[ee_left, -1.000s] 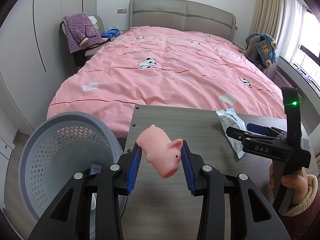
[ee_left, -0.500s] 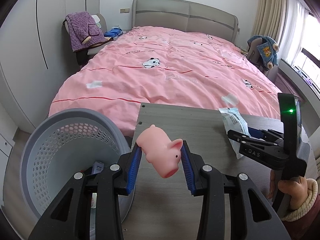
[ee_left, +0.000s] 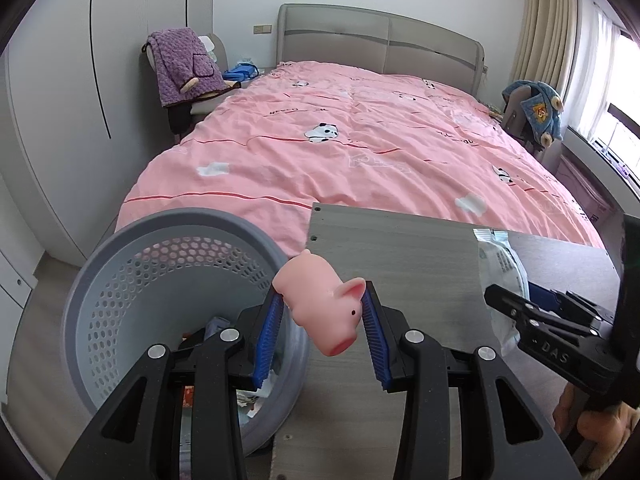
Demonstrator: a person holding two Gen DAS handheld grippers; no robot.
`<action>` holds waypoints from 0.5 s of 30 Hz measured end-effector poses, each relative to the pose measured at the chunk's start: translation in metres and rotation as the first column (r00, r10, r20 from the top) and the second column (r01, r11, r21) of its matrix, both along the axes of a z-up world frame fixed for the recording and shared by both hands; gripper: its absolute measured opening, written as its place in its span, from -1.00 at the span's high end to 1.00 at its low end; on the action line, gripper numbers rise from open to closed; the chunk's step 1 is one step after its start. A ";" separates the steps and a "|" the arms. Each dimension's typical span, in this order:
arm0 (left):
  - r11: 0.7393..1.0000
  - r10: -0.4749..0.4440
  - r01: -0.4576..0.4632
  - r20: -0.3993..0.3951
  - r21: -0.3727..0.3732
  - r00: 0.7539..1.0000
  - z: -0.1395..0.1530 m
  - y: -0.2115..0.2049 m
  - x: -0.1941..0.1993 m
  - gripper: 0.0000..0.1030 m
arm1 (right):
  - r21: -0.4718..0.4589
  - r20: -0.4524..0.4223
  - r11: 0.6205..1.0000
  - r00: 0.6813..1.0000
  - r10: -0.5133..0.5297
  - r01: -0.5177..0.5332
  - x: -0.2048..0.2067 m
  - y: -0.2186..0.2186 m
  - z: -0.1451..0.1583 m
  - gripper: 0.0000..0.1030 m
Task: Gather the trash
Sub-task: 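Carry the pig toy and wipes packet over the grey basket with both grippers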
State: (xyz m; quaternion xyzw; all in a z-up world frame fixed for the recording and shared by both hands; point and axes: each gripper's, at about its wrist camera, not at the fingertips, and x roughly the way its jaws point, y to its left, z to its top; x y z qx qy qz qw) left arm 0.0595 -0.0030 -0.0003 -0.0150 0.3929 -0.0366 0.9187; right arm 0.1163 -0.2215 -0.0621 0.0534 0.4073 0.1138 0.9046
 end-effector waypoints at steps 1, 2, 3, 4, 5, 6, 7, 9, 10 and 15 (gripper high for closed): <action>1.000 0.004 -0.004 0.003 0.001 1.000 0.000 0.003 -0.002 0.26 | 0.006 0.003 1.000 1.000 0.000 0.000 -0.004 0.004 0.001 0.05; 1.000 0.011 -0.011 0.005 0.002 1.000 0.000 0.007 -0.004 0.26 | 0.011 0.007 1.000 1.000 0.002 -0.002 -0.008 0.009 0.003 0.05; 1.000 0.018 -0.018 0.005 0.000 1.000 0.000 0.012 -0.007 0.26 | 0.015 0.010 1.000 1.000 0.002 -0.002 -0.012 0.011 0.004 0.05; 1.000 0.023 -0.023 0.005 -0.001 1.000 -0.001 0.016 -0.009 0.26 | 0.021 0.012 1.000 1.000 0.002 -0.003 -0.015 0.014 0.005 0.05; 1.000 0.031 -0.031 0.005 0.000 0.999 -0.001 0.021 -0.011 0.26 | 0.027 0.016 1.000 1.000 0.003 -0.004 -0.018 0.018 0.007 0.05; 0.999 0.038 -0.038 0.005 0.001 0.999 -0.002 0.025 -0.014 0.26 | 0.029 0.024 1.000 1.000 0.004 -0.004 -0.022 0.022 0.009 0.05; 0.999 0.047 -0.047 0.006 0.003 0.999 -0.003 0.030 -0.016 0.26 | 0.029 0.031 1.000 1.000 0.005 -0.005 -0.025 0.026 0.011 0.05; 0.998 0.066 -0.066 0.007 0.005 0.998 -0.004 0.042 -0.022 0.26 | 0.040 0.036 0.999 0.999 0.013 -0.015 -0.031 0.035 0.015 0.05; 0.997 0.073 -0.073 0.007 0.005 0.997 -0.004 0.046 -0.024 0.26 | 0.052 0.034 0.998 0.999 0.017 -0.019 -0.034 0.039 0.016 0.05; 0.994 0.112 -0.112 0.024 0.015 0.993 -0.004 0.074 -0.039 0.26 | 0.074 0.053 0.996 0.998 0.042 -0.045 -0.047 0.061 0.022 0.05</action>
